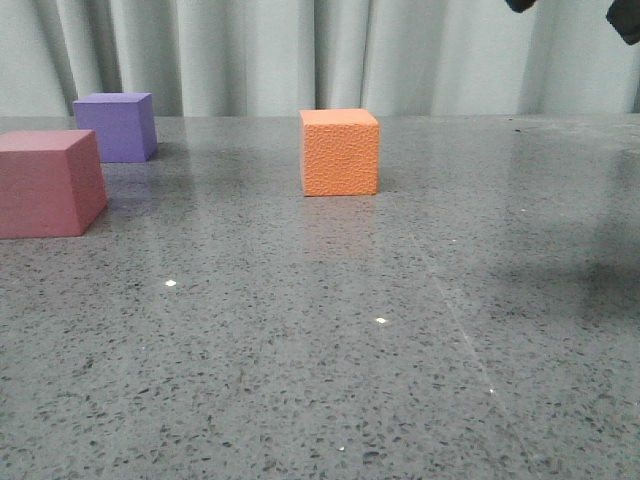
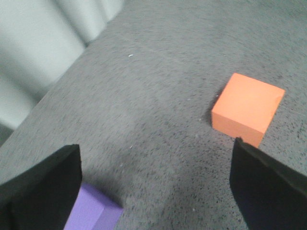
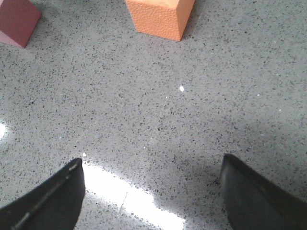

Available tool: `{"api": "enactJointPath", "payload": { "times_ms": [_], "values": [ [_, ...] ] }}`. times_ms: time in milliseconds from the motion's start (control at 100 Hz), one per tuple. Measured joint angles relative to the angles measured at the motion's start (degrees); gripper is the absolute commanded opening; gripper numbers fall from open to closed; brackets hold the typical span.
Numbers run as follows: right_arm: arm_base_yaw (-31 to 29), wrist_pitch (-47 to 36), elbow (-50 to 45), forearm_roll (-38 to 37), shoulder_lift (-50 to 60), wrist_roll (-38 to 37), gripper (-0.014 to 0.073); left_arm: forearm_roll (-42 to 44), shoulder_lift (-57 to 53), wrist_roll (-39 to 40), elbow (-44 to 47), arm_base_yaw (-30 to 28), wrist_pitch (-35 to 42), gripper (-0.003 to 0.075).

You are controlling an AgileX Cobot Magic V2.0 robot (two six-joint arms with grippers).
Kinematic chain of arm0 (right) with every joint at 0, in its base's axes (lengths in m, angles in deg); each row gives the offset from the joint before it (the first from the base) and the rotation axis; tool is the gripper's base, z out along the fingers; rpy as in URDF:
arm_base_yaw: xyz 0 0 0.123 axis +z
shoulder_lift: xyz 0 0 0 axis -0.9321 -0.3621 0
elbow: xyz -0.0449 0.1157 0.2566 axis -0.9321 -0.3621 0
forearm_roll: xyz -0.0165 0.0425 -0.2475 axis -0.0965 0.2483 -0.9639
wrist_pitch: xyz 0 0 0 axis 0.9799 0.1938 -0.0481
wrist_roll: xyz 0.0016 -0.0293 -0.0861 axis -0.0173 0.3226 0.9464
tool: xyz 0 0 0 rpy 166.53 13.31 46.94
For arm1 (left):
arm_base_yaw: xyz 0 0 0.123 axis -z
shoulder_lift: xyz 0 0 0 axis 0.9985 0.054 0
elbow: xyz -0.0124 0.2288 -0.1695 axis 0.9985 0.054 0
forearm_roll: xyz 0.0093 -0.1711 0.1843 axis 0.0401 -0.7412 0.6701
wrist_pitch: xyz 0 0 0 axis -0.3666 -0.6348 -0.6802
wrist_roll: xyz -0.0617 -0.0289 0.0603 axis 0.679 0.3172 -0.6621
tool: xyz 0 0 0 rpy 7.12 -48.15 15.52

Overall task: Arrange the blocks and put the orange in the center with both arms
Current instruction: 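Lower the left gripper over the orange cube and close on it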

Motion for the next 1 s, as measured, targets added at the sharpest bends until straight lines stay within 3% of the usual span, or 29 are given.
{"api": "enactJointPath", "payload": {
  "times_ms": [290, 690, 1000],
  "values": [
    [0.0, 0.11, 0.0, 1.49, 0.0, 0.0, 0.0579, 0.0, 8.54, -10.3, -5.46, 8.21, -4.92, 0.0596],
    [0.0, 2.29, 0.0, 1.93, 0.0, 0.0, 0.0579, 0.0, 14.88, -12.19, -5.55, 13.66, -1.16, 0.0596],
    [0.0, 2.55, 0.0, 2.29, 0.0, 0.0, 0.0579, 0.0, 18.29, -12.41, -5.55, 14.08, 2.25, 0.0596]
  ]
}}
